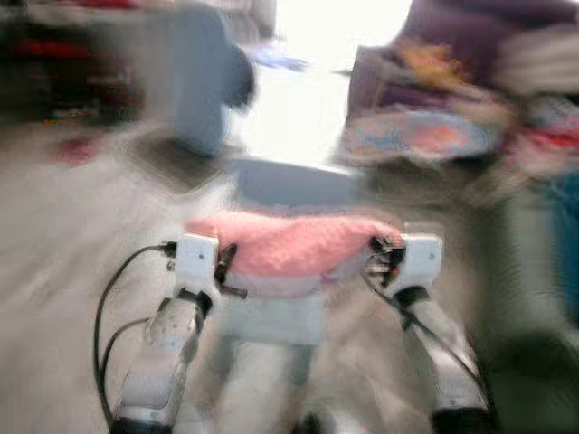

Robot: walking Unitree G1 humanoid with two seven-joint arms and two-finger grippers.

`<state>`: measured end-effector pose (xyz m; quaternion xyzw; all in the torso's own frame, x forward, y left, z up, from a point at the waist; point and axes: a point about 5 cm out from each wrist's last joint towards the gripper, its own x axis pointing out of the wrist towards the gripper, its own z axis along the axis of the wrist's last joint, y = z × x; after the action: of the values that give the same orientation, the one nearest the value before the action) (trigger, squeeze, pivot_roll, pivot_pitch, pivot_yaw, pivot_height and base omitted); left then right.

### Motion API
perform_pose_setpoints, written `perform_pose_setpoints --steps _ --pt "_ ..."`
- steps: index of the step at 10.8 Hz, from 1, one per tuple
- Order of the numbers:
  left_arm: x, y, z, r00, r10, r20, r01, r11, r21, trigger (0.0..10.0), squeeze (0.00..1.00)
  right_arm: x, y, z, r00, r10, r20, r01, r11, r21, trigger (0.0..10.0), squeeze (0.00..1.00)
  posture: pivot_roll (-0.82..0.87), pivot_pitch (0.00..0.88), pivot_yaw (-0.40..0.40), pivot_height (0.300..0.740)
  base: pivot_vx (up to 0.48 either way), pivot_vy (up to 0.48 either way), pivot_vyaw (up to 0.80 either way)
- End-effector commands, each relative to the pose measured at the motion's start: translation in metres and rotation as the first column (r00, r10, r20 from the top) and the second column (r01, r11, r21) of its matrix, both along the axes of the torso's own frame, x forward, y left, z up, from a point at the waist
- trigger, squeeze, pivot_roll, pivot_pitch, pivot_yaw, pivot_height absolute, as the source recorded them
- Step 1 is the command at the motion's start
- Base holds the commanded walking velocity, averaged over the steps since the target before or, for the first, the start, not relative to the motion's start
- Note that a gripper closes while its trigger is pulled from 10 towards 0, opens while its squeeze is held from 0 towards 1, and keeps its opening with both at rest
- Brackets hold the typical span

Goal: Move the pillow to the sofa

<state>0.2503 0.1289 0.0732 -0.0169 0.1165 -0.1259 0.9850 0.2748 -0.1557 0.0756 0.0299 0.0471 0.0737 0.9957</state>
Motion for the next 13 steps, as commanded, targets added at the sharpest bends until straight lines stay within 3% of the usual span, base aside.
perform_pose_setpoints --steps 1,5,9,11,13 --pt "0.004 -0.005 0.008 0.999 -0.023 0.029 0.023 1.0 -0.006 10.0 0.0 -0.001 -0.001 0.004 1.0 -0.01 0.015 0.01 1.0 0.005 10.0 0.0 0.03 0.004 -0.076 0.74 -0.33 0.0 0.0" --pt "0.006 -0.004 0.01 0.999 -0.03 0.028 0.03 1.0 -0.003 10.0 0.0 0.003 -0.003 0.005 1.0 -0.019 0.019 0.019 1.0 -0.002 10.0 0.0 0.02 0.033 -0.07 0.74 -0.326 0.0 0.0" --pt "0.013 -0.003 0.019 0.998 -0.027 0.054 0.028 1.0 -0.013 10.0 0.0 0.007 -0.007 0.005 1.0 -0.031 0.008 0.031 0.999 -0.026 10.0 0.0 0.02 0.065 -0.073 0.74 0.0 0.0 0.0" --pt "0.007 -0.003 0.014 0.999 -0.038 0.024 0.039 0.999 -0.017 10.0 0.0 0.005 -0.006 0.001 0.999 -0.03 -0.009 0.03 0.999 -0.03 10.0 0.0 0.02 0.082 -0.069 0.74 0.0 0.48 0.0" --pt "0.005 -0.005 0.013 0.999 -0.042 0.02 0.043 0.999 -0.022 10.0 0.0 0.003 -0.006 -0.002 0.999 -0.031 -0.024 0.031 0.999 -0.033 10.0 0.0 0.02 0.087 -0.074 0.74 0.0 0.48 -0.8"
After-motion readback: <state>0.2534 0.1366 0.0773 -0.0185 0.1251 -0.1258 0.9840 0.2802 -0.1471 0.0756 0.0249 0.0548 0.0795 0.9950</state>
